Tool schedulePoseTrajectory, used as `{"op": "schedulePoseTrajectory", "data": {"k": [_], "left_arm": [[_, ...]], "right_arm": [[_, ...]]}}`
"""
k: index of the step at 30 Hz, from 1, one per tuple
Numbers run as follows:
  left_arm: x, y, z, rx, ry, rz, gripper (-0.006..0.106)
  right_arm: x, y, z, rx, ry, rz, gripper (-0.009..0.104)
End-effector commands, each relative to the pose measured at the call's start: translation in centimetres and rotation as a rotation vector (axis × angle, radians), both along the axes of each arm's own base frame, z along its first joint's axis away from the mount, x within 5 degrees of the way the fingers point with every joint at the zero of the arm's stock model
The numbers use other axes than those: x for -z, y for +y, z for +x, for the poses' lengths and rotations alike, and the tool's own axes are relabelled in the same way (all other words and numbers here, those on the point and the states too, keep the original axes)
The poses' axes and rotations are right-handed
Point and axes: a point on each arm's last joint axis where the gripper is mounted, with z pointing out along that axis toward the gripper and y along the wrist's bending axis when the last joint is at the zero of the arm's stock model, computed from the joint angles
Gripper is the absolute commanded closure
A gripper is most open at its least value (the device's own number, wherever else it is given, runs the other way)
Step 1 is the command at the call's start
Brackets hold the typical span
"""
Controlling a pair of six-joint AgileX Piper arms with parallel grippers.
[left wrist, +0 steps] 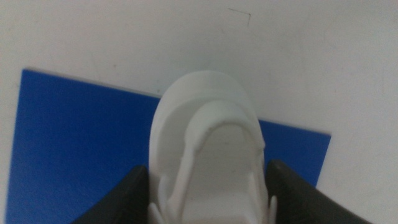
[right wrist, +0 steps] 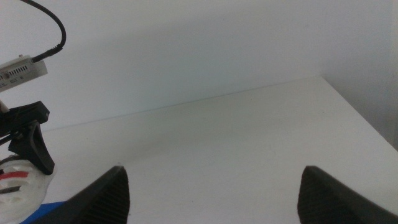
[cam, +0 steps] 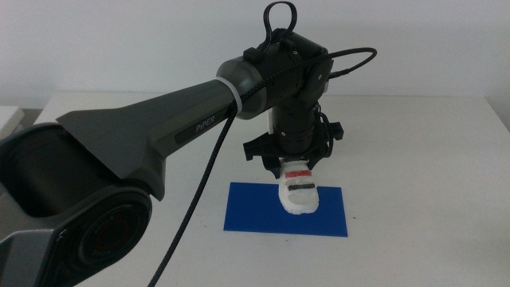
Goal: Use one arm to grab the shoe from the table and place it on the mat.
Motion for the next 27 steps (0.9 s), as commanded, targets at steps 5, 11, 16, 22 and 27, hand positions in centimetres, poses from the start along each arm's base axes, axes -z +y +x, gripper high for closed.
{"op": "schedulePoseTrajectory", "data": {"k": [5, 11, 16, 22, 27], "left_arm": [[-0.6, -0.2, -0.1, 0.51, -0.064, 0.097, 0.095], [-0.3, -1.1, -1.1, 1.73, -0.207, 0.188, 0.086], [-0.3, -1.2, -1.1, 1.83, -0.23, 0.193, 0.086], [1.4, -0.1, -1.0, 1.857, -0.165, 0.181, 0.086], [3.1, 0.8, -1.3, 1.83, -0.098, 0.104, 0.085]], "right_arm": [[0.0, 0.0, 0.0, -0.002, -0.012, -0.009, 0.016], [0.0, 0.0, 0.0, -0.002, -0.012, -0.009, 0.016], [0.0, 0.0, 0.0, -0.002, -0.012, -0.009, 0.016], [0.0, 0.0, 0.0, -0.002, -0.012, -0.009, 0.016], [0.0, 0.0, 0.0, -0.002, -0.012, -0.009, 0.016]]}}
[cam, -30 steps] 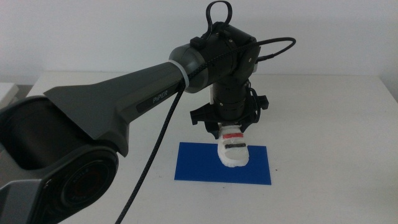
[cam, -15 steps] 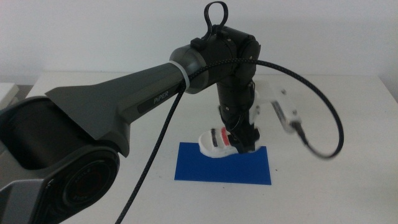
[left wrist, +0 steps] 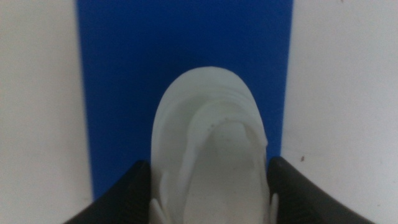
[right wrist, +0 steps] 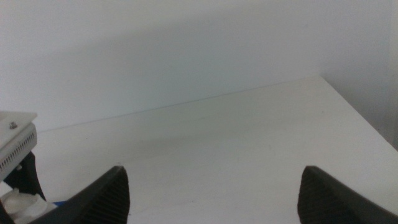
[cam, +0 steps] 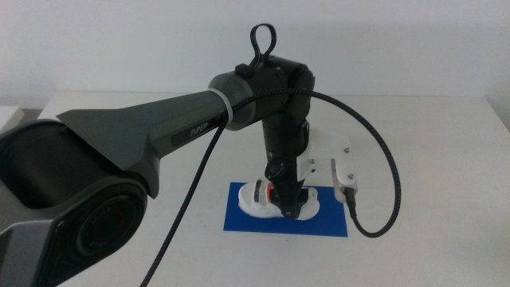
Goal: Use one arm to grab the shoe from the table and place it on the mat.
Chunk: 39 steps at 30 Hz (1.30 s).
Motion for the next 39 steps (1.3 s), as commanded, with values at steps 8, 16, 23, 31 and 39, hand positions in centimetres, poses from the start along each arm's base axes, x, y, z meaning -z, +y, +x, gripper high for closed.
{"op": "schedulePoseTrajectory", "data": {"k": [8, 16, 23, 31, 39], "left_arm": [[1.2, 0.5, 0.5, -0.087, 0.004, -0.078, 0.052], [1.1, 0.2, 0.6, -0.085, -0.001, -0.112, 0.007], [-6.0, 1.9, 0.9, -0.192, -0.061, -0.123, 0.007], [-19.3, 11.6, -3.3, -0.559, -0.141, -0.383, 0.007], [-18.6, 23.5, -11.4, -1.187, -0.258, -0.618, 0.007]], "right_arm": [[0.0, 0.0, 0.0, -0.002, -0.012, -0.009, 0.016], [0.0, 0.0, 0.0, -0.002, -0.012, -0.009, 0.016], [0.0, 0.0, 0.0, -0.002, -0.012, -0.009, 0.016], [0.0, 0.0, 0.0, -0.002, -0.012, -0.009, 0.016], [0.0, 0.0, 0.0, -0.002, -0.012, -0.009, 0.016]]}}
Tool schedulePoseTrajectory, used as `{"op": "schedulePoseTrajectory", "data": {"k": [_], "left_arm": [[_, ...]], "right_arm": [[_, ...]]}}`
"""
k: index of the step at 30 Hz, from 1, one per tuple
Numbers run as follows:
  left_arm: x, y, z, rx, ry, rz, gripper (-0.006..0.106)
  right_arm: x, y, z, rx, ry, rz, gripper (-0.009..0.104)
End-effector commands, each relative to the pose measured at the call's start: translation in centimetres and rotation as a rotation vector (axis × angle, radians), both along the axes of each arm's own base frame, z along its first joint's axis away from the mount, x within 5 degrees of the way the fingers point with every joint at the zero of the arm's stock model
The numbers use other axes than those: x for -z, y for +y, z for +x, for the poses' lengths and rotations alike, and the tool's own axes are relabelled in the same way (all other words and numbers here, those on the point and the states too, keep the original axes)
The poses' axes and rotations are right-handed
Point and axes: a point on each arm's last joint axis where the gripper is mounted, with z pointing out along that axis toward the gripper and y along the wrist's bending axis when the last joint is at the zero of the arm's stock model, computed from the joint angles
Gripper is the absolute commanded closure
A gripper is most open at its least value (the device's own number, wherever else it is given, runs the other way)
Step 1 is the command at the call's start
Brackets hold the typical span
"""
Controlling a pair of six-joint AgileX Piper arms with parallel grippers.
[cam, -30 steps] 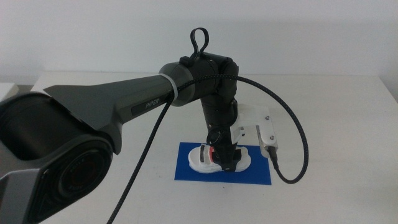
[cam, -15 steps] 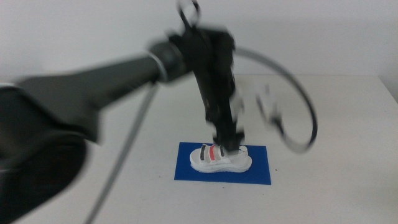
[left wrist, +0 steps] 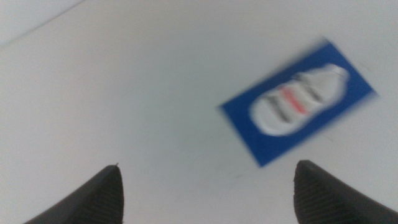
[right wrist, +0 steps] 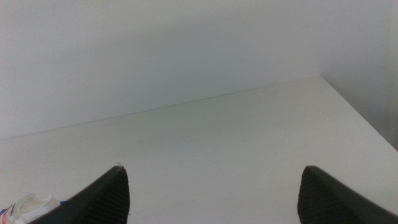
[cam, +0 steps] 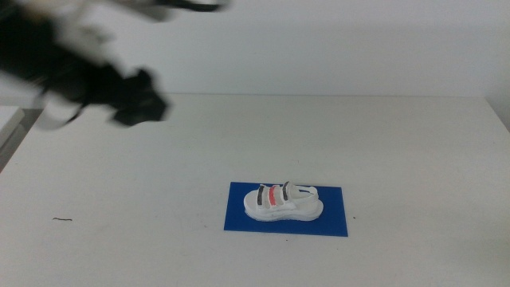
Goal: Use one arm to grab the shoe from the table and place it on the mat.
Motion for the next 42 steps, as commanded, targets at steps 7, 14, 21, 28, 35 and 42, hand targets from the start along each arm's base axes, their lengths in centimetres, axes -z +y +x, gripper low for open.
{"op": "schedulePoseTrajectory", "data": {"k": [7, 14, 21, 28, 35, 42], "left_arm": [[1.9, 5.7, -8.7, -0.378, -0.414, -0.242, 0.007], [6.5, 6.8, -14.1, -0.458, -0.62, -0.329, 0.007], [13.2, 7.8, -17.1, -0.522, -0.777, -0.353, 0.007], [16.4, 8.1, -18.9, -0.53, -0.831, -0.357, 0.007], [16.8, 8.1, -19.1, -0.528, -0.808, -0.337, 0.007], [16.8, 8.1, -19.1, -0.528, -0.808, -0.337, 0.007]], "right_arm": [[0.0, 0.0, 0.0, -0.002, -0.012, -0.009, 0.016], [0.0, 0.0, 0.0, -0.002, -0.012, -0.009, 0.016], [0.0, 0.0, 0.0, -0.002, -0.012, -0.009, 0.016], [0.0, 0.0, 0.0, -0.002, -0.012, -0.009, 0.016], [0.0, 0.0, 0.0, -0.002, -0.012, -0.009, 0.016], [0.0, 0.0, 0.0, -0.002, -0.012, -0.009, 0.016]]}}
